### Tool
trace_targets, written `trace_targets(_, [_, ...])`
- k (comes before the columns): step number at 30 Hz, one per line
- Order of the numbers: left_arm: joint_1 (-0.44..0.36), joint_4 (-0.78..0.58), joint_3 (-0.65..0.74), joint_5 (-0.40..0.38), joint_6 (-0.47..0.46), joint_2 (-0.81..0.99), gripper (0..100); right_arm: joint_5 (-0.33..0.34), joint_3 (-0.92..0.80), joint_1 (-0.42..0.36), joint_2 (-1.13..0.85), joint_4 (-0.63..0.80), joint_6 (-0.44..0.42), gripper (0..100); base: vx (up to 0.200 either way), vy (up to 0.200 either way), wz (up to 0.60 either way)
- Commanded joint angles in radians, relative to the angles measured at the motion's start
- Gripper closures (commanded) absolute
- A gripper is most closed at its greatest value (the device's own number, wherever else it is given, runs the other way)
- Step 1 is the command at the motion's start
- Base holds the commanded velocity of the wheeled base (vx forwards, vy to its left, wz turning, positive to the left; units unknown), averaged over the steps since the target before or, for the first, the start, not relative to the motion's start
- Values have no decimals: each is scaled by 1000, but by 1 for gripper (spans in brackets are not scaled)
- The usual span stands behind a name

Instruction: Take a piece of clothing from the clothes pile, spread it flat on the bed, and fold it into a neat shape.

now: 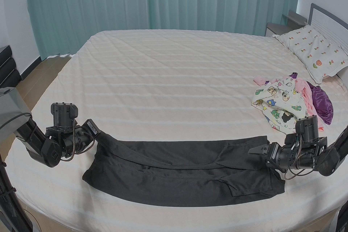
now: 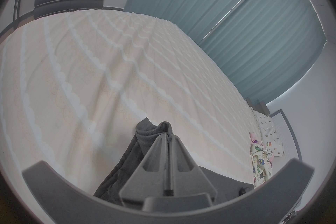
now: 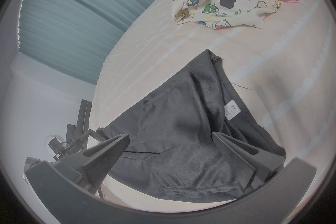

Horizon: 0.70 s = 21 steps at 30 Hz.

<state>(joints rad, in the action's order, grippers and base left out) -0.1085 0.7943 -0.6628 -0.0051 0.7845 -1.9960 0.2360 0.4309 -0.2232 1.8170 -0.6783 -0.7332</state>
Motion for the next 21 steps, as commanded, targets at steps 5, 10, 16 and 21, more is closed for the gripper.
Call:
trace_targets(5, [-2,2,-1,1,13,-3,100,-6,17,-1,-67,17,0,0,0,0,0])
trace_targets(10, [-2,3,-1,1,13,-1,100,-4,17,-5,-71,48,0,0,0,0,0])
trace_targets(16, [-2,3,0,2,13,-1,100,-6,17,-38,-73,75,0,0,0,0,0])
trace_targets(21, [-2,3,-1,2,15,-1,100,-4,17,-68,-61,112,0,0,0,0,0])
